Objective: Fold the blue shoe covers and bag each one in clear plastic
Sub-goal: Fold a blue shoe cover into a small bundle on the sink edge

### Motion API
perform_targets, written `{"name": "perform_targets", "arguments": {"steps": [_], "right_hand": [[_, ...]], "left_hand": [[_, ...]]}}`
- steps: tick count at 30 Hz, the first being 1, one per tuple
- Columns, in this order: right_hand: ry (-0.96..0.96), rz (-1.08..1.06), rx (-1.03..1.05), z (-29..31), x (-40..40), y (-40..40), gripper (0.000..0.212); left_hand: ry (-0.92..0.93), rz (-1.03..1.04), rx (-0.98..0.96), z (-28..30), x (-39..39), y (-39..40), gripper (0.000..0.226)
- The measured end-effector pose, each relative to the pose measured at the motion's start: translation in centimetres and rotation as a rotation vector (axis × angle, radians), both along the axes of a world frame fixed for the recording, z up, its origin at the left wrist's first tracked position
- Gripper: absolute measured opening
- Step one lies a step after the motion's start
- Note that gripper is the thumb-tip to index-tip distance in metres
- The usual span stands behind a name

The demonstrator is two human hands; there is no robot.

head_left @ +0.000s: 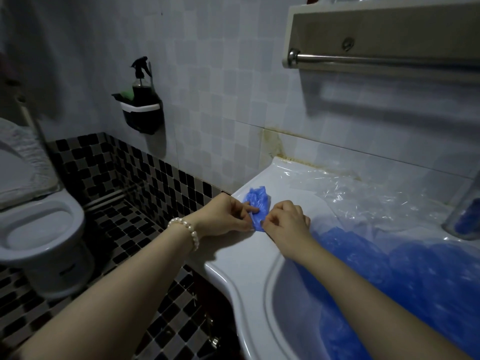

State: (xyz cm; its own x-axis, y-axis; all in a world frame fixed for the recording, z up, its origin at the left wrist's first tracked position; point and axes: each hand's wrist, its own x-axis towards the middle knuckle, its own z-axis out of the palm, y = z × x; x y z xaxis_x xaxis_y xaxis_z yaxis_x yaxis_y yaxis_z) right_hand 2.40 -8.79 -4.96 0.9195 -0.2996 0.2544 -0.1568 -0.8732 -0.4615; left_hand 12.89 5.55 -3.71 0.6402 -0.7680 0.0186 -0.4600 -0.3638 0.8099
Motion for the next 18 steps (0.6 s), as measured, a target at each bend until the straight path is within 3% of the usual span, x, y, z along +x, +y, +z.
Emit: {"name": "perform_targets", "arguments": {"steps": [4,7,12,16,18], "right_hand": [[-0.228,0.142,0.267,-0.7,-0.9,-0.3,0.031],[-0.220,0.135,0.280,-0.7,-0.8,-0.3,0.013],[-0.001,0.058,0.049,0.0,-0.3,-0.3,0.006],[0.119,0.046,0.053,0.8,-0.4,-0.3,0.020],[0.151,0.047,0.043,1.0,-0.4,-0.3,0.015]], "left_hand": [[-0.012,0.009,-0.018,-0.1,-0.3,-0.2,0.019],[0.024,-0.026,-0.013,-0.1,-0.4,-0.1,0.022],[0.047,-0.074,-0.046,0.1,-0.6,-0.2,0.022],[0.069,-0.053,-0.156,0.1,-0.8,0.0,0.033],[0.035,-0.047,-0.152,0.1,-1.1,0.1,0.030]]}}
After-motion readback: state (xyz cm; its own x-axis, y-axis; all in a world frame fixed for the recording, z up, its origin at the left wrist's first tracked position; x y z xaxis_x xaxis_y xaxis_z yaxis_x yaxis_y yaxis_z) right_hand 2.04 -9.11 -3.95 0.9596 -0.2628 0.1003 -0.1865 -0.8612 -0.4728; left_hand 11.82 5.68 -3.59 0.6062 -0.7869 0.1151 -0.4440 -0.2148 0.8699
